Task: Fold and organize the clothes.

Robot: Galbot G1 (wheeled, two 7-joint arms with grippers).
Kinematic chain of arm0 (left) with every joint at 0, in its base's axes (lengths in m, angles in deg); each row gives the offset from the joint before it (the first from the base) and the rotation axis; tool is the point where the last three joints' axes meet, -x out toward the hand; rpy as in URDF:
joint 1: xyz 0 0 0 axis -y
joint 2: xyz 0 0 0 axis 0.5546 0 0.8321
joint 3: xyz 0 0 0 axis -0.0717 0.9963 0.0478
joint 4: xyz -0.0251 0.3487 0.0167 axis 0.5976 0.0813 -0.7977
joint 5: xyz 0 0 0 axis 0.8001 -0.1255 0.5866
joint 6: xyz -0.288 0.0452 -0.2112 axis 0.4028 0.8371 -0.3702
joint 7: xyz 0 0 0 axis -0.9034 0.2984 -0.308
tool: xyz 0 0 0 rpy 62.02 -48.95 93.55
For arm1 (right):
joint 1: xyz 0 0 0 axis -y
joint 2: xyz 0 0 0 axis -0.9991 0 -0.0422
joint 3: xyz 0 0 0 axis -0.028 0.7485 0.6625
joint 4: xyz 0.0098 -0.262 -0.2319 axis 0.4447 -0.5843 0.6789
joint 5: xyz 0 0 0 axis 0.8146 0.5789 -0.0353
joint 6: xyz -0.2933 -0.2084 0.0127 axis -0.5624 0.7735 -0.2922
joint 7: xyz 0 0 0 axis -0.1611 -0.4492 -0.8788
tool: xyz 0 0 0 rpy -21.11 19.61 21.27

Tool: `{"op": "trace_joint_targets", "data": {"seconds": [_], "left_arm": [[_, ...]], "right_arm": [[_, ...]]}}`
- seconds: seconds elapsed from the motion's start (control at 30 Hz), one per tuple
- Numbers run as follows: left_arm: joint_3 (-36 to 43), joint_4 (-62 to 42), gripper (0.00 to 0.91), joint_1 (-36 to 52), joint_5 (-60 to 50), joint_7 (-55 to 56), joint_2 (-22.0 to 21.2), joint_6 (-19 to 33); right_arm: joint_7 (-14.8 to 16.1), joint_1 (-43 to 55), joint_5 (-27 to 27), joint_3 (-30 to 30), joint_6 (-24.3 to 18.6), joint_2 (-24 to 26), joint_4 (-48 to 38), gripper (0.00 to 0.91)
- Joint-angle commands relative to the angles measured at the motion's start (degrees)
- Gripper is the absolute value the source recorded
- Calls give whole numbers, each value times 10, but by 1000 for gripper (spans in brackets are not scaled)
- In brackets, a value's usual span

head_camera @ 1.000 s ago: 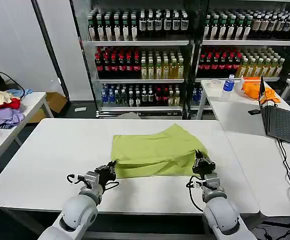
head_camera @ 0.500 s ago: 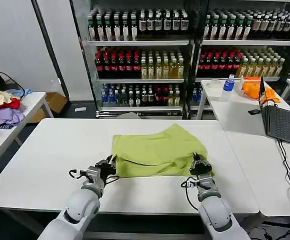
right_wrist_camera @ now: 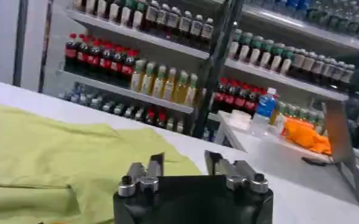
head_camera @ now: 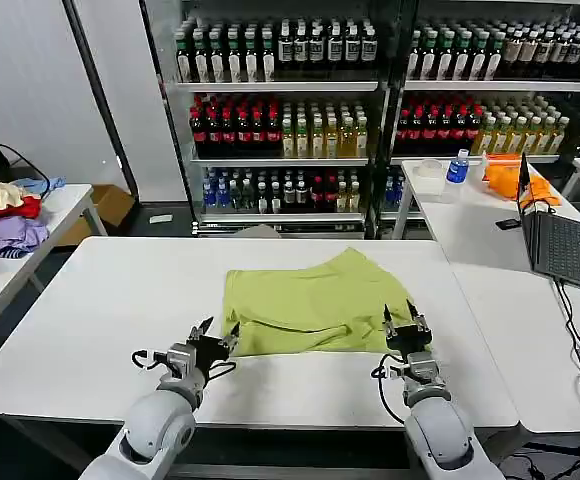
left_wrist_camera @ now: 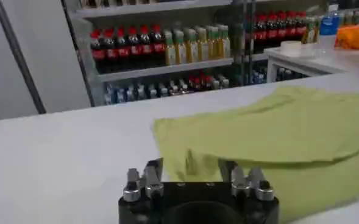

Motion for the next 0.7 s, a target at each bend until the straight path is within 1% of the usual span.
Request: {"op": "trace_joint_targets", "data": {"seconds": [0.03,0.07,0.17,0.27,0.3,0.33,0.37,0.4,0.43,0.47,0.7], "left_arm": [[-4,5,907,-33,5,1,-5,-6],[-3,1,907,-30,8,2,-6,-11],[0,-11,907,-22,18,7,-8,-19],[5,-19,907,-13,19,9,-10,-21],[7,-22,796,-10,19,9,-10,-22],[8,-24,474,-9,20,10,-10,-23],[9,-26,474,-7,21,9,-11,-23],[11,-30,141,-4,22,9,-11,-23],[11,-32,60,-2,22,10,-12,-23],[12,-33,30,-2,22,9,-12,-23],[14,-28,30,-5,23,8,-9,-20]], "right_arm": [[-5,-26,-55,-42,45,7,13,907],[-7,-27,-60,-44,62,9,9,907],[-8,-25,-79,-47,95,13,0,907],[-11,-17,-103,-44,107,12,-10,907],[-12,-12,-116,-41,114,12,-14,907],[-12,-10,-121,-39,116,12,-16,907],[-12,-7,-126,-36,122,11,-18,907],[-12,-2,-130,-31,125,10,-20,826],[-12,0,-131,-29,127,10,-21,353],[-12,2,-135,-23,130,10,-23,0],[-10,9,-152,3,140,14,-31,0]]}}
